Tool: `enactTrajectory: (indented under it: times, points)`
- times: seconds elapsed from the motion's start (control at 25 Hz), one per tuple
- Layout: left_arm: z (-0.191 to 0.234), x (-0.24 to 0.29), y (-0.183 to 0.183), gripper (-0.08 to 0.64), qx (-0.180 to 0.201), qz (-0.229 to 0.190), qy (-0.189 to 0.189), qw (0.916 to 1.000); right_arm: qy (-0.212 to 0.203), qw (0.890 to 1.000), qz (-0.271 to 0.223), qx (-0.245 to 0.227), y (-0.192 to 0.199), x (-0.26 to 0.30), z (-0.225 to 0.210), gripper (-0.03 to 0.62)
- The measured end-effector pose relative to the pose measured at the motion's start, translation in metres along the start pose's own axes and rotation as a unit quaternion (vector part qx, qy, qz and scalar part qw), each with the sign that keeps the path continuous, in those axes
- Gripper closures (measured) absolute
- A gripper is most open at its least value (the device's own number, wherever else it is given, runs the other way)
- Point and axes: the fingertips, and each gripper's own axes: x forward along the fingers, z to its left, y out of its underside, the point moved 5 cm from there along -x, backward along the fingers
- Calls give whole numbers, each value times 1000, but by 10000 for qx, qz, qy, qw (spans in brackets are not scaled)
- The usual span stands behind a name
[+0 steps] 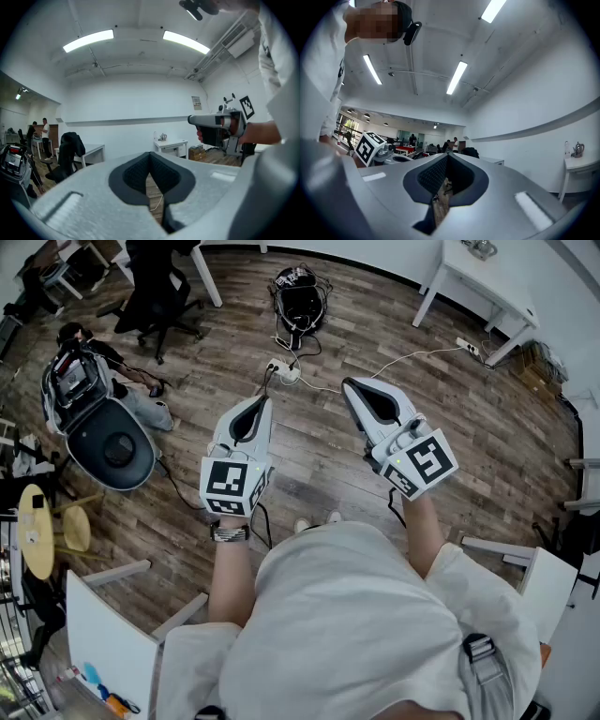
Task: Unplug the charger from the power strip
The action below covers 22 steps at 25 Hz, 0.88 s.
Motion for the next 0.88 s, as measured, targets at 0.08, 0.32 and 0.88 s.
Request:
enactTrajectory:
  times: [0.08,0.32,0.88]
  points:
    - [1,4,-3,560,-12,-54,-37,10000,8,10000,-8,26,-1,0,-6,592]
    - [2,9,-4,558,-119,-242,-86,9996,23,9998,-63,187,0,-3,-18,591]
    - [-39,28,-5,563,-43,-256,54,9996,-165,9998,-99,32,2,-24,-45,591]
